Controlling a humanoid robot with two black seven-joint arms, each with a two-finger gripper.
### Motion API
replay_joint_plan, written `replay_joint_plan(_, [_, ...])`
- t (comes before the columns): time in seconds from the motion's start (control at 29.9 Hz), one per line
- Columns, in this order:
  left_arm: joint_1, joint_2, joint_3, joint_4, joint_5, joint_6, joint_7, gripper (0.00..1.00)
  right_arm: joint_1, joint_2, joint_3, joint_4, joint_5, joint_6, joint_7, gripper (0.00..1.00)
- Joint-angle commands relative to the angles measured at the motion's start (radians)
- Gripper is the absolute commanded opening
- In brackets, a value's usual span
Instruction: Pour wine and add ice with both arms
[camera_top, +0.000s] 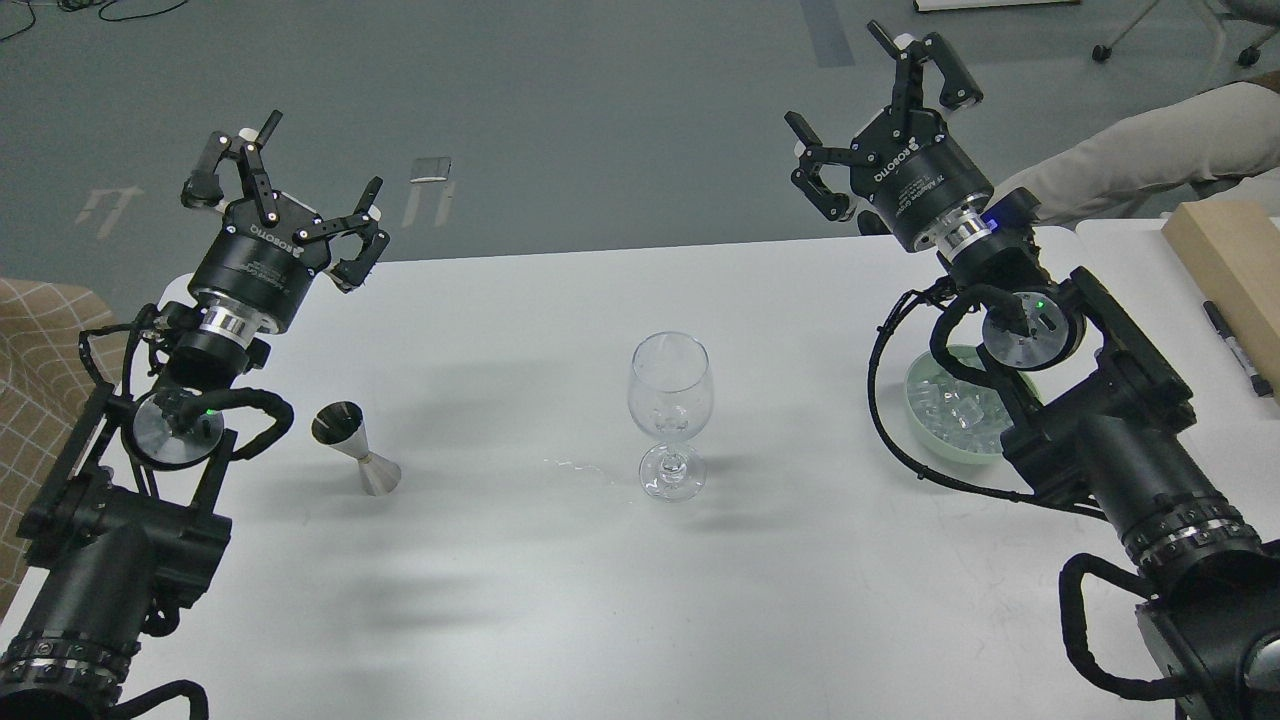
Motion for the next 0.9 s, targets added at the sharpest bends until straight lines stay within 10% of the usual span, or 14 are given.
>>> replay_joint_plan(0.0, [0.002, 0.001, 0.000, -0.001, 0.002, 0.000, 0.000, 0.98, 0.000, 0.000, 0.000, 0.000, -0.001, 0.000, 0.001, 0.99])
replay_joint_plan(0.87, [0.003, 0.047, 0.014, -0.026, 0.058, 0.000, -0.003, 0.98, 0.001, 0.000, -0.003, 0.000, -0.001, 0.000, 0.000, 0.99])
